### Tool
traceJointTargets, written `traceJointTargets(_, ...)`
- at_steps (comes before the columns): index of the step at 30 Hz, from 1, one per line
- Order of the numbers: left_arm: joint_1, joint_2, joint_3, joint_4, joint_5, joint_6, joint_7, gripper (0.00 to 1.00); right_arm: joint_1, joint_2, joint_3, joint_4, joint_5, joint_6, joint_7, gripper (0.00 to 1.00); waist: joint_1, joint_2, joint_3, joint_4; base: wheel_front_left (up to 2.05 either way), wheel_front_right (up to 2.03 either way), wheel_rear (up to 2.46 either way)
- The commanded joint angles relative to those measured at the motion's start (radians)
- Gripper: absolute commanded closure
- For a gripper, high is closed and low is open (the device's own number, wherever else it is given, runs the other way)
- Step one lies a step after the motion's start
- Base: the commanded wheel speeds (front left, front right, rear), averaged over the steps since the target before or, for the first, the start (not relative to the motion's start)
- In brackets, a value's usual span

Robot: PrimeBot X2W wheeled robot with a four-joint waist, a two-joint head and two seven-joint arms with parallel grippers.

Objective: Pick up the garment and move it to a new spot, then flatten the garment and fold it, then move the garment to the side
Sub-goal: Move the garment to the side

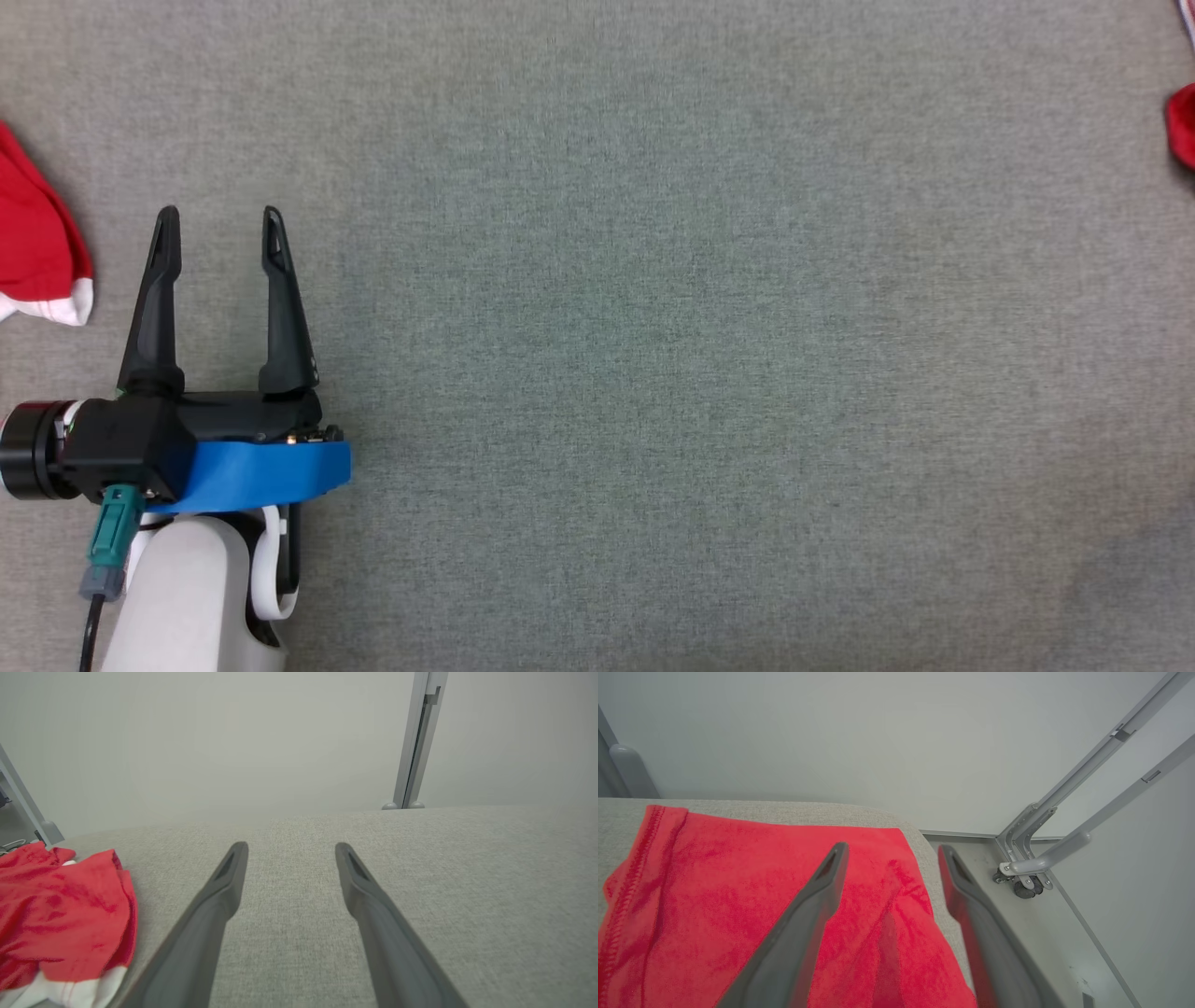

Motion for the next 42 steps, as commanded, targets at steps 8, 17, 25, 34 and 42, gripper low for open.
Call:
traceJointTargets(8, 0.054, 0.000, 0.007, 0.044, -0.025, 0.006, -0.014, 0.00, 0.053, 0.100, 0.026, -0.091, -0.019, 0.000, -0.084, 0.00, -0.0001, 0.0000, -0.143, -0.023, 0.00, 0.00, 0.00)
traceJointTargets(17, 0.137, -0.006, 0.018, 0.086, -0.049, 0.008, -0.018, 0.00, 0.242, 0.262, 0.068, -0.378, 0.008, 0.000, -0.085, 0.00, -0.0001, 0.0000, -0.290, -0.038, 0.00, 0.00, 0.00)
traceJointTargets(25, 0.207, -0.016, 0.004, 0.126, -0.058, -0.002, -0.021, 0.00, 0.489, 0.379, 0.124, -0.582, 0.040, 0.000, -0.085, 0.00, -0.0001, 0.0000, -0.418, -0.035, 0.00, 0.00, 0.00)
traceJointTargets(34, 0.258, -0.017, -0.005, 0.156, -0.071, -0.006, -0.021, 0.00, 0.786, 0.482, 0.089, -0.736, 0.049, 0.000, -0.082, 0.00, -0.0001, 0.0000, -0.504, -0.027, 0.00, 0.00, 0.00)
traceJointTargets(42, 0.280, -0.015, -0.012, 0.175, -0.081, -0.004, -0.019, 0.00, 1.004, 0.558, 0.017, -0.915, 0.021, 0.000, -0.025, 0.00, -0.0001, 0.0000, -0.538, -0.013, 0.00, 0.00, 0.00)
